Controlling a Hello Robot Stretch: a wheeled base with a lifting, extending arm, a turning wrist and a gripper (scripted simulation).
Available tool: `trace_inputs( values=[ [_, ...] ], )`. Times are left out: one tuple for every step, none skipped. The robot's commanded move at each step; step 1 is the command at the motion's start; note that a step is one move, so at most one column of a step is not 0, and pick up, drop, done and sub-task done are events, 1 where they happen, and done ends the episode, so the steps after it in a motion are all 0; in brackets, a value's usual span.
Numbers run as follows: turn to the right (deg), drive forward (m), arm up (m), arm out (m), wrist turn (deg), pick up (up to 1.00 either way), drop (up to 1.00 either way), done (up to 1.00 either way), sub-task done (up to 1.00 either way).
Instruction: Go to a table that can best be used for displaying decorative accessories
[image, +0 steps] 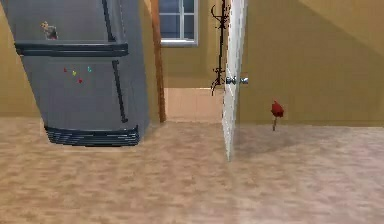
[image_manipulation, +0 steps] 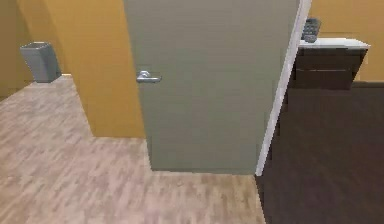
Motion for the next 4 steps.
trace_inputs(
  values=[
    [0.0,1.0,0.0,0.0,0.0,0.0,0.0,0.0,0.0],
    [0.0,1.0,0.0,0.0,0.0,0.0,0.0,0.0,0.0],
    [-6.0,0.0,0.0,0.0,0.0,0.0,0.0,0.0,0.0],
    [0.0,0.5,0.0,0.0,0.0,0.0,0.0,0.0,0.0]
  ],
)
